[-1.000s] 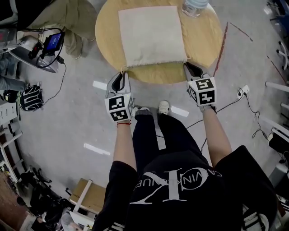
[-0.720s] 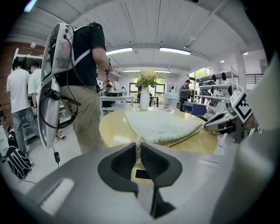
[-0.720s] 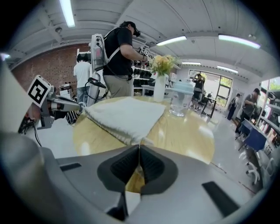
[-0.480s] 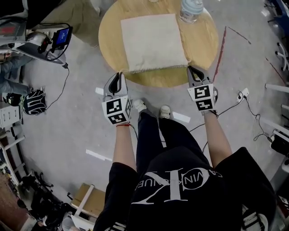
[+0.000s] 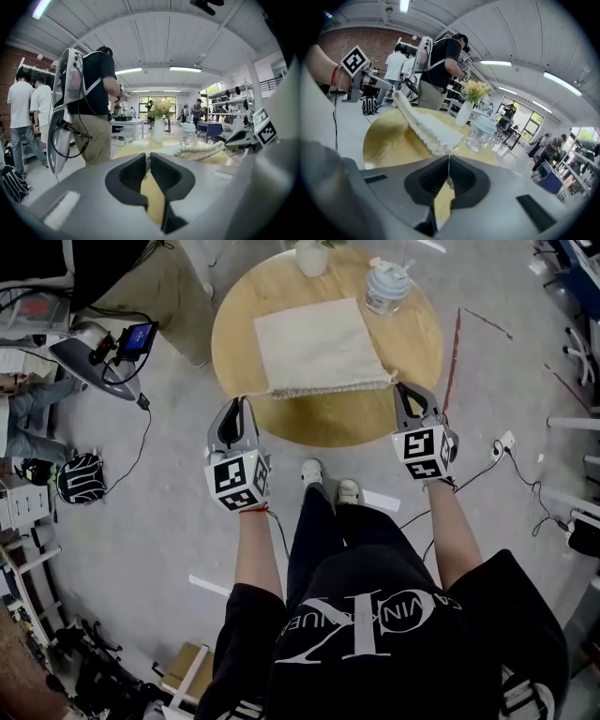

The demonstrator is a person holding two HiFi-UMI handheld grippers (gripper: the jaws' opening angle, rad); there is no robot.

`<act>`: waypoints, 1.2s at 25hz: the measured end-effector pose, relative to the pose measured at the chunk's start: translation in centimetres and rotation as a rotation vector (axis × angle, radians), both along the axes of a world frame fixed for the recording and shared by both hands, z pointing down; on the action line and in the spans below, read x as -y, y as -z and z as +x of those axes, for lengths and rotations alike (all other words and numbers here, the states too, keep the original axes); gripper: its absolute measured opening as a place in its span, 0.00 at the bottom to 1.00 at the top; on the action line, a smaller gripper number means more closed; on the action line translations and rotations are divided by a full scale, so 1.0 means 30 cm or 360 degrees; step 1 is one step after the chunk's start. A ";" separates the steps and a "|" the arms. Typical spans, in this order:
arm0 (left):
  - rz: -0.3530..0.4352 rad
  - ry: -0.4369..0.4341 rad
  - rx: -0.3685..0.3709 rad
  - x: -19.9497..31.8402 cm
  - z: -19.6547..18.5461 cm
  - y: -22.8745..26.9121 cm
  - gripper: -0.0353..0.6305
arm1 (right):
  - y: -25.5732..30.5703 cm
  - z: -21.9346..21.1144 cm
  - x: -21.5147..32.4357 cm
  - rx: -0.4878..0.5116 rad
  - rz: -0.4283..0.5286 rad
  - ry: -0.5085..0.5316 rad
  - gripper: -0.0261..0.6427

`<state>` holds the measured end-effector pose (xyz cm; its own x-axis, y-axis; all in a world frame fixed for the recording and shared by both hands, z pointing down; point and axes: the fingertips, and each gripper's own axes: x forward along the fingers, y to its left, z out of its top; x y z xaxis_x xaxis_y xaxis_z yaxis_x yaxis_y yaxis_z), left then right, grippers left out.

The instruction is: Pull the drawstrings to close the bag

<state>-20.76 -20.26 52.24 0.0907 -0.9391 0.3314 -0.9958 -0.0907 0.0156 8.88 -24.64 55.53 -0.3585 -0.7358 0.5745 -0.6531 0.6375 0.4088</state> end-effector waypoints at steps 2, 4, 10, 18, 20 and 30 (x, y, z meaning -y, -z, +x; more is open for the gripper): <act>0.0028 0.0018 0.0020 0.025 -0.007 0.034 0.12 | 0.029 0.002 0.026 -0.0032 0.0037 0.0012 0.07; 0.0050 0.0029 0.0038 0.047 -0.015 0.060 0.12 | 0.052 0.008 0.047 -0.0057 0.0066 0.0017 0.07; 0.0123 0.0060 -0.0028 0.099 -0.044 0.155 0.12 | 0.134 0.018 0.105 -0.0075 0.0146 -0.0039 0.07; 0.0182 0.0068 0.0042 0.126 -0.066 0.276 0.12 | 0.269 0.053 0.147 -0.0046 0.0270 -0.0136 0.07; 0.0193 0.0067 0.0042 0.136 -0.078 0.297 0.12 | 0.293 0.059 0.153 -0.0057 0.0297 -0.0143 0.07; 0.0233 0.0059 0.0037 0.154 -0.123 0.374 0.12 | 0.382 0.098 0.169 -0.0098 0.0385 -0.0198 0.07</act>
<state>-24.44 -24.87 41.01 0.0490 -0.9801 0.1922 -0.9984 -0.0535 -0.0183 11.83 -29.72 44.06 -0.2265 -0.8905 0.3947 -0.6896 0.4328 0.5806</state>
